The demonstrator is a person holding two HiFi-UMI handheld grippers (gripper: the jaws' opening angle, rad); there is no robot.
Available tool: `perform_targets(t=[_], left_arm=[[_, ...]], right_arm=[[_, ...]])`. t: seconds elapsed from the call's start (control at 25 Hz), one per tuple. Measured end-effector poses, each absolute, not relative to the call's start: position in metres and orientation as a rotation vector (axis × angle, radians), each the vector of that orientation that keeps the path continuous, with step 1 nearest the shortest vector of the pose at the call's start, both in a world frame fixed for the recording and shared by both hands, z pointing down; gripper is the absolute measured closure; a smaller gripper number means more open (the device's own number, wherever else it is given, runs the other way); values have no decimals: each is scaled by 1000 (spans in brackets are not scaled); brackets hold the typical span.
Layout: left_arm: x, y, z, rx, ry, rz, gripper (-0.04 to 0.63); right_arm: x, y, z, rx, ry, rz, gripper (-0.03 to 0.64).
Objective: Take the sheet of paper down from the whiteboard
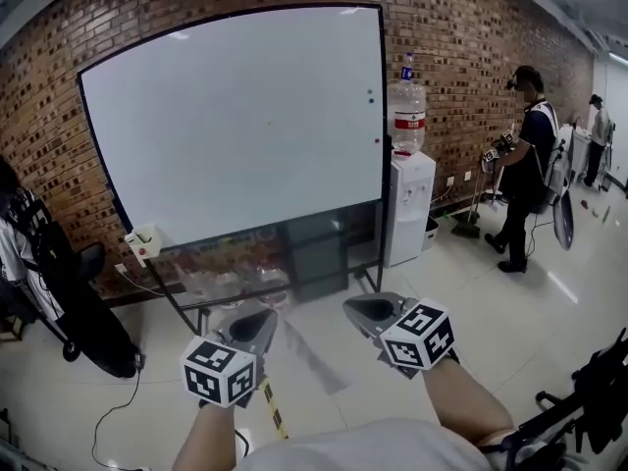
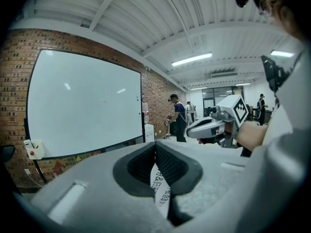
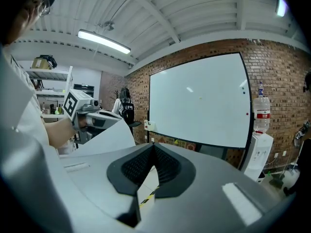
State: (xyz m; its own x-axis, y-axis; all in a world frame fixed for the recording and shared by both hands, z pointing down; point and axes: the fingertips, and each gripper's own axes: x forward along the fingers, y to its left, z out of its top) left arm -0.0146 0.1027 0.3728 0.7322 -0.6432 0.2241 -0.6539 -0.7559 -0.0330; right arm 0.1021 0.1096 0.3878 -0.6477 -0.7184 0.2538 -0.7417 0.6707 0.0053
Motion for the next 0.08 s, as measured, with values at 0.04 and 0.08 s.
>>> perform_targets(t=[0.04, 0.08], left_arm=[[-14, 103, 374, 2878, -1081, 347, 592], [-13, 104, 375, 2877, -1083, 349, 593]], right_arm=[[103, 111, 389, 1174, -2652, 146, 617], [103, 111, 391, 1170, -2653, 147, 617]])
